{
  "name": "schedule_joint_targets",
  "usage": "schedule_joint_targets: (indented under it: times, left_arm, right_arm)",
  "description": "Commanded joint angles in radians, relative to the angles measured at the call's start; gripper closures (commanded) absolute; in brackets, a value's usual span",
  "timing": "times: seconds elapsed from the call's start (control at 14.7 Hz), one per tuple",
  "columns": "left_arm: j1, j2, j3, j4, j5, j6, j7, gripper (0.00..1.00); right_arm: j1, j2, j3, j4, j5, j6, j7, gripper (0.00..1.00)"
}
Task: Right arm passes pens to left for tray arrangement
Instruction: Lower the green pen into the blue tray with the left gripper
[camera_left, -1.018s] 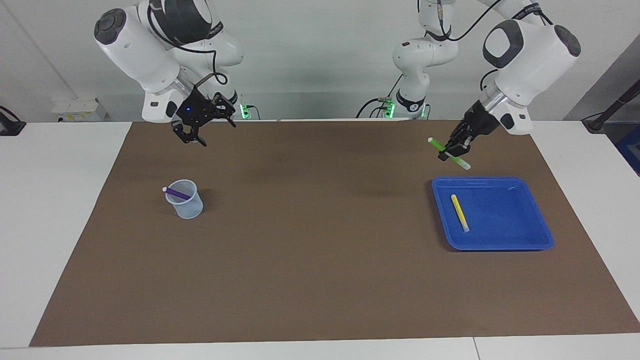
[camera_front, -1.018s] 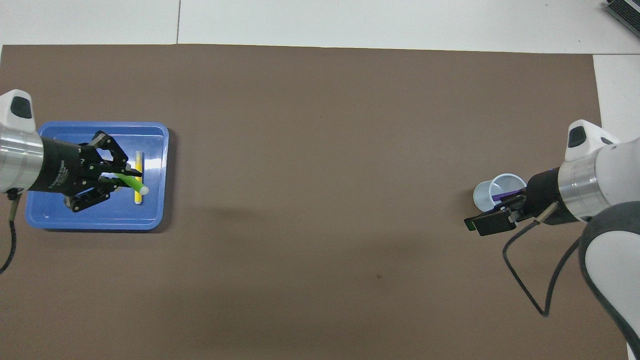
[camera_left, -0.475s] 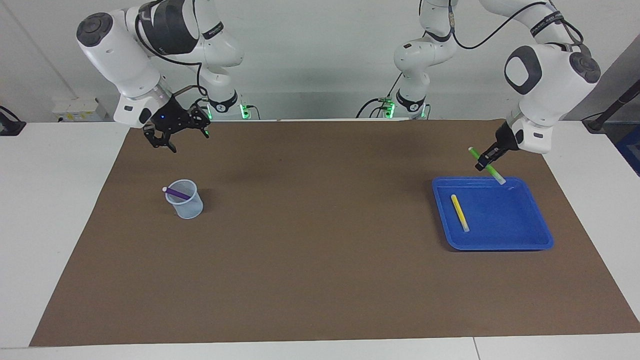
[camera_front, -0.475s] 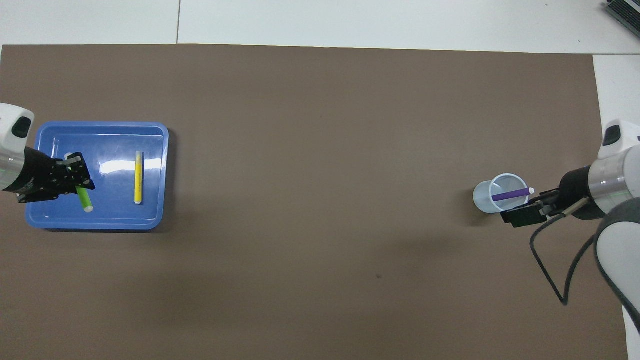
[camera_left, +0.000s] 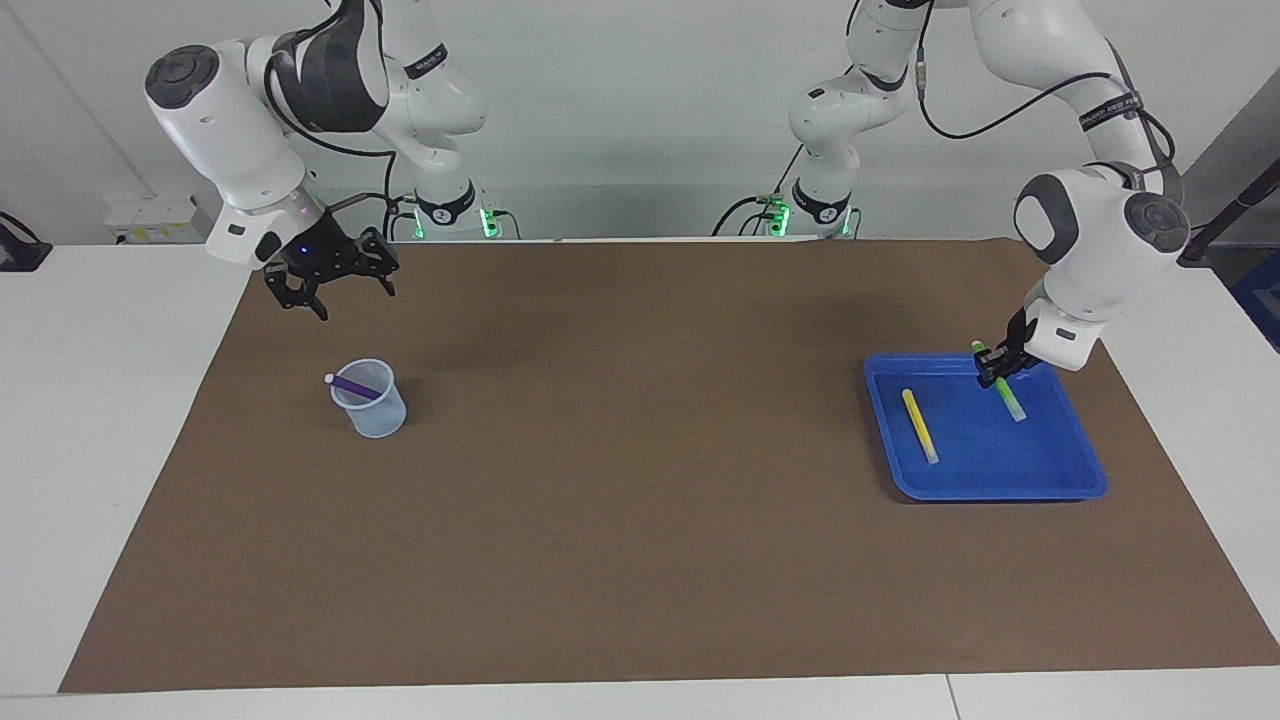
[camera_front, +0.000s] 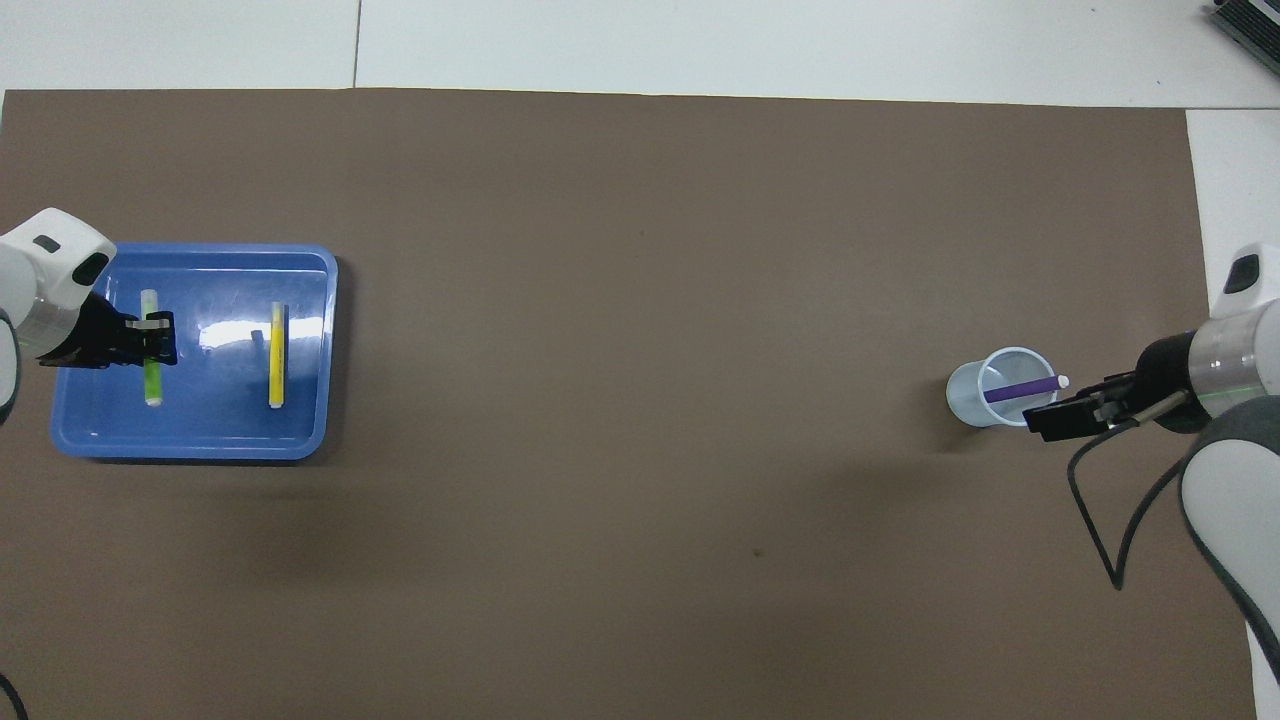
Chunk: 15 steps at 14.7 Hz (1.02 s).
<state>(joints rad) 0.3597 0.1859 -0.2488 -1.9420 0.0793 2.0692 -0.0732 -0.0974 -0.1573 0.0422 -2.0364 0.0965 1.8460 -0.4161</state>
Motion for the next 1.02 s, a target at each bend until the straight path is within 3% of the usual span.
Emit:
schedule_joint_targets:
  times: [0.0, 0.14, 0.88, 0.95]
  left_arm:
    - [0.011, 0.094, -0.014, 0.05, 0.06, 0.048, 0.035, 1.0]
    - [-0.001, 0.167, -0.014, 0.086, 0.103, 0.074, 0.047, 1.0]
    - [0.01, 0.179, -0.015, 0.026, 0.103, 0.137, 0.067, 1.0]
    - [0.011, 0.178, -0.015, 0.022, 0.103, 0.137, 0.067, 0.84]
  right_arm:
    - [-0.016, -0.015, 0.008, -0.045, -0.047, 0.053, 0.023, 0.0]
    - [-0.027, 0.004, 0.008, -0.048, -0.069, 0.062, 0.068, 0.0]
    - [-0.031, 0.074, 0.008, -0.074, -0.12, 0.154, 0.226, 0.0]
    - [-0.031, 0.079, 0.008, -0.073, -0.123, 0.162, 0.23, 0.0]
